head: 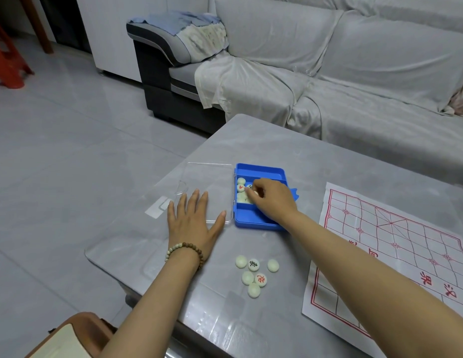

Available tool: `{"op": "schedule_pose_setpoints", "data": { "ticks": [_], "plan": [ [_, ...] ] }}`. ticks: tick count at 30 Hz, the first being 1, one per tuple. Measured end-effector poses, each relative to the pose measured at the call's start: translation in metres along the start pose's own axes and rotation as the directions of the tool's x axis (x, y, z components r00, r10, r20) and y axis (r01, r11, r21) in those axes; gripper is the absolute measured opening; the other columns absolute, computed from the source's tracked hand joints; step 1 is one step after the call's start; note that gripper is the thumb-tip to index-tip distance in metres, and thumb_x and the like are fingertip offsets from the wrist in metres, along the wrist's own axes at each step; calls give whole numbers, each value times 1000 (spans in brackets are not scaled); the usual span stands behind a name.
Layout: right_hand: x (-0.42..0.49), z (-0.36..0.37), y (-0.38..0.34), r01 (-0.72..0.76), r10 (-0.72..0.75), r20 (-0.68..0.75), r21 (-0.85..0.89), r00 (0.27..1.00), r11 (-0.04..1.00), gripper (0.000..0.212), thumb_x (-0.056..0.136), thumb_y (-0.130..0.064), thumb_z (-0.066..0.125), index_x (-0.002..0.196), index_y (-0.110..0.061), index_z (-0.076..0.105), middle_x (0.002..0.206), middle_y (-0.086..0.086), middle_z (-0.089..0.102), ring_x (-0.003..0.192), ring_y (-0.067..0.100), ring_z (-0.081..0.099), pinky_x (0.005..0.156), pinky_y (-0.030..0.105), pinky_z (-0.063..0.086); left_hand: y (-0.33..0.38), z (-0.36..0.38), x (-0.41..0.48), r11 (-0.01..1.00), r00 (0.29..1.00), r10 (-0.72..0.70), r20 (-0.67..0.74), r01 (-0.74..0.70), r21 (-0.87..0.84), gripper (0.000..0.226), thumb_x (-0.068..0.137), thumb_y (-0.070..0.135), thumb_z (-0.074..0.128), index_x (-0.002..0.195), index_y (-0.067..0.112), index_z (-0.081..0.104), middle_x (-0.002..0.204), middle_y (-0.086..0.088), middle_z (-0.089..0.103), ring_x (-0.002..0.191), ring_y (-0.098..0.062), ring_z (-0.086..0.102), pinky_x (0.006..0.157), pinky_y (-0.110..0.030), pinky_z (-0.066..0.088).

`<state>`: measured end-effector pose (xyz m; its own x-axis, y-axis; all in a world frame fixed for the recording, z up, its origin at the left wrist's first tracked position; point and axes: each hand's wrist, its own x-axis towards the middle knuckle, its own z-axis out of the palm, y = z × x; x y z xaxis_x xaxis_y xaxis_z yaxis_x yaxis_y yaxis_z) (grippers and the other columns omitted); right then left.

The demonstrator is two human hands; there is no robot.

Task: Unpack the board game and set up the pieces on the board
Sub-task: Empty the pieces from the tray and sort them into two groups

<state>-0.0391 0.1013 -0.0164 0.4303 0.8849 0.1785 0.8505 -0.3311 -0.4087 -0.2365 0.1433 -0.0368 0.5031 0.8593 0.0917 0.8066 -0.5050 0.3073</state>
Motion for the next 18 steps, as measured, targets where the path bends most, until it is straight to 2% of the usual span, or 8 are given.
{"op": "schedule_pose_setpoints", "data": {
  "ticks": [4,8,10,12,15,18],
  "plan": [
    [2,2,3,-57,58,-17,89,998,994,38,93,-44,51,67,-15,55,59,-5,52,58,12,46,53,29,34,0,0,-1,1000,1000,-1,-3,1,-6,66,92,61,21,148,27,14,157,6,10,145,-19,3,117,-40,-5],
    [1,-10,-1,-92,130,-96,328,987,940,42,92,-41,55,64,-10,54,56,1,50,53,12,41,56,31,37,1,1,0,1000,1000,-5,-3,5,-1,83,79,72,3,148,27,16,157,6,12,145,-19,5,116,-40,-4],
    [-7,-22,-8,-52,135,-163,434,977,900,41,92,-39,55,64,-10,51,54,3,48,52,14,42,56,34,40,1,0,0,1000,1000,-6,4,6,-12,75,87,68,13,148,25,16,157,5,13,145,-19,5,116,-39,-5],
    [-26,-32,-17,-3,86,-146,492,986,870,41,92,-38,55,66,-7,53,58,11,52,53,20,47,56,37,44,0,-2,-2,999,1000,-3,2,3,-39,66,93,58,24,148,23,16,157,4,14,145,-19,5,116,-39,-4],
    [-71,-29,-20,48,-47,-14,467,999,883,36,92,-35,57,68,-9,52,59,13,53,52,15,44,55,35,41,1,-3,-4,997,1000,-2,-18,0,-83,62,95,53,27,148,21,18,155,2,18,145,-19,7,117,-39,-4],
    [-103,-16,-13,90,-129,101,321,987,943,31,90,-38,59,70,-16,53,59,1,54,54,8,42,56,29,37,1,-4,-7,995,999,-6,-36,2,-102,61,96,51,28,147,19,21,155,1,21,145,-20,7,117,-39,-4]
  ]
}}
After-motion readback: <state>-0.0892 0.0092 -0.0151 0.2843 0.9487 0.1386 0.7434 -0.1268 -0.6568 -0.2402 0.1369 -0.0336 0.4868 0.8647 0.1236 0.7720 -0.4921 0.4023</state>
